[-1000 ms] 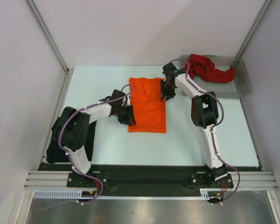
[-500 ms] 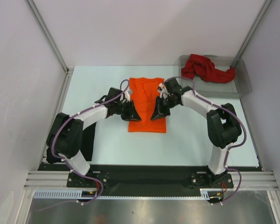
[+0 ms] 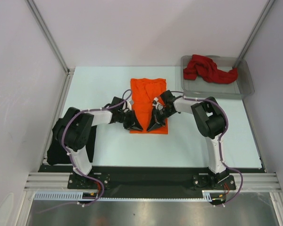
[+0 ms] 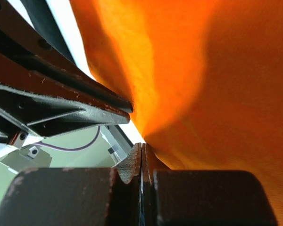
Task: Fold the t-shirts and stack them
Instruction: Fold the tshirt
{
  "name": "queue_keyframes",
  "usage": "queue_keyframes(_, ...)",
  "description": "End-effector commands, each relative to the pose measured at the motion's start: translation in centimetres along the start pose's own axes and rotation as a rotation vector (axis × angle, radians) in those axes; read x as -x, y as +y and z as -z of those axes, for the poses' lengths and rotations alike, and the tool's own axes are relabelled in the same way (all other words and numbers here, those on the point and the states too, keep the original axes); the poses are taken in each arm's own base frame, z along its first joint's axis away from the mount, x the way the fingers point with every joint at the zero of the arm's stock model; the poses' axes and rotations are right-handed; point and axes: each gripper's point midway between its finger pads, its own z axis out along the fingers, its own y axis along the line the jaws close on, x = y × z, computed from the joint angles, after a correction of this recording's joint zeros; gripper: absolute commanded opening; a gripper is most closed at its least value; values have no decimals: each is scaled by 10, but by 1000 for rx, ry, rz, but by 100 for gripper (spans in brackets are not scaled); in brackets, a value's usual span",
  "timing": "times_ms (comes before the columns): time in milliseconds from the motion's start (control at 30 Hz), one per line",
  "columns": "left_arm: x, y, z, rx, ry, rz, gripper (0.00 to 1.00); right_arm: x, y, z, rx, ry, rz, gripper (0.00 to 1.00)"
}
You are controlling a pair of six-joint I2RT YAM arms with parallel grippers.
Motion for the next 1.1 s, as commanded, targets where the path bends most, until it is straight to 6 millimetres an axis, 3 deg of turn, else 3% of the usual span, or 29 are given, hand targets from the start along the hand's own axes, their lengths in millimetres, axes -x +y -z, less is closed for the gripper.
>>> queue_keyframes(0,0,16,0,31,-12,-1,16,-2,-12,3,-16,0,11,0)
queue_keyframes(100,-5,32,4,54,-18,28,16,-1,-37,16,-89,-42,-13,0)
queue_keyframes(267,-13,47,7,93,-12,23,15,-17,-75,40,-189,-68,-46,0)
queue_keyframes(467,-13,39,23,106,-31,-34,16,-41,-100,74,-252,-132,-141,0)
queue_keyframes(633,-10,14,40,76,-48,-79,19,-45,-74,97,-244,-189,-88,0)
queue_keyframes(767,13,-14,50,23,-113,-107,20,-32,-40,91,-172,-188,-33,0)
queue_keyframes(833,17,-12,46,30,-116,-93,21,-22,-26,84,-146,-182,-6,0)
queue_keyframes(933,17,2,34,36,-95,-59,21,-9,-20,66,-122,-166,15,0)
queue_keyframes(1067,3,30,19,65,-64,-21,20,-5,-43,55,-137,-156,-31,1)
